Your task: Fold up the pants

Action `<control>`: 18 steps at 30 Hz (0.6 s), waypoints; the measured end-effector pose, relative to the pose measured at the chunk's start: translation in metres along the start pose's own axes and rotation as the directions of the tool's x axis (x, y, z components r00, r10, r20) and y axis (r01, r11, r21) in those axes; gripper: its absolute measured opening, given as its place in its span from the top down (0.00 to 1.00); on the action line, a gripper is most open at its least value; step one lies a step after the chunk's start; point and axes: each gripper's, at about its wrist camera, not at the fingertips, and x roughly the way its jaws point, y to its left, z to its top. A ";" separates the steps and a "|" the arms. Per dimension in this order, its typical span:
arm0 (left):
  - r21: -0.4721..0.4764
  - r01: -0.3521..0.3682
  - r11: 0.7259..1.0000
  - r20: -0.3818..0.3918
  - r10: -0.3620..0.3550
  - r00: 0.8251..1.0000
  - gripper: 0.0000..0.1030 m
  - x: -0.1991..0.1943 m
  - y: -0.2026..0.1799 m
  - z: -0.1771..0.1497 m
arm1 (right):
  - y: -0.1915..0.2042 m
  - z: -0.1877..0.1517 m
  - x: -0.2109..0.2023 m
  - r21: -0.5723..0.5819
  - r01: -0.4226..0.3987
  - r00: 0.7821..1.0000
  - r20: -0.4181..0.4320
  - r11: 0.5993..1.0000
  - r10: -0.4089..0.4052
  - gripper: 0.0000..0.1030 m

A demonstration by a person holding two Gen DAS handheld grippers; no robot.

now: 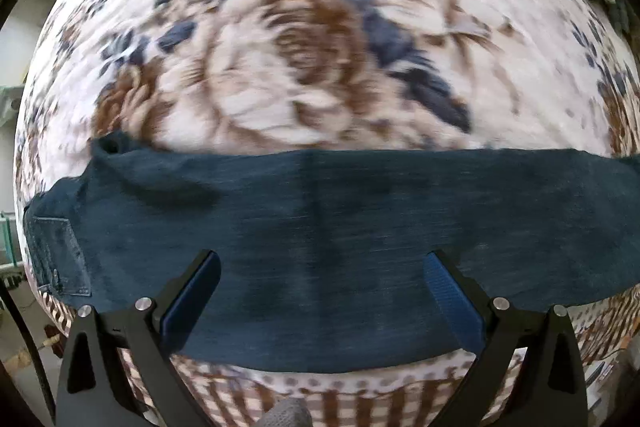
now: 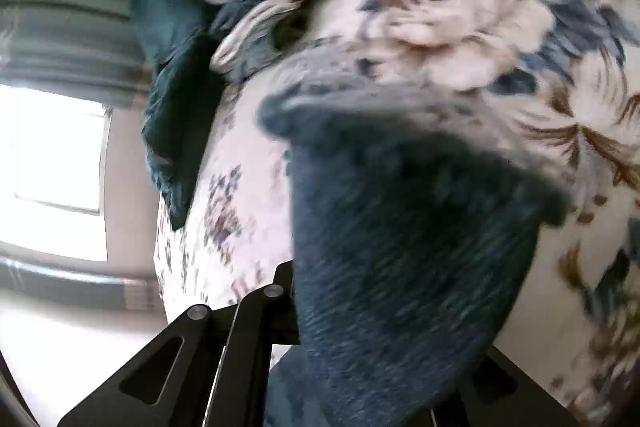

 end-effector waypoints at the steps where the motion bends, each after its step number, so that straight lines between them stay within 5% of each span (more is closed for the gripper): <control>1: -0.004 0.002 1.000 -0.003 -0.002 1.000 0.00 0.000 0.012 0.000 | 0.011 -0.006 -0.001 -0.015 -0.009 1.000 -0.009 1.000 0.009 0.93; 9: -0.045 0.047 0.998 0.024 -0.046 0.999 0.00 -0.011 0.129 -0.017 | 0.091 -0.092 0.018 -0.135 -0.040 0.996 -0.087 0.990 0.029 0.93; 18: -0.146 -0.007 0.989 0.035 0.012 0.999 0.00 -0.002 0.284 -0.031 | 0.157 -0.257 0.118 -0.317 -0.010 0.965 -0.252 0.949 -0.074 0.93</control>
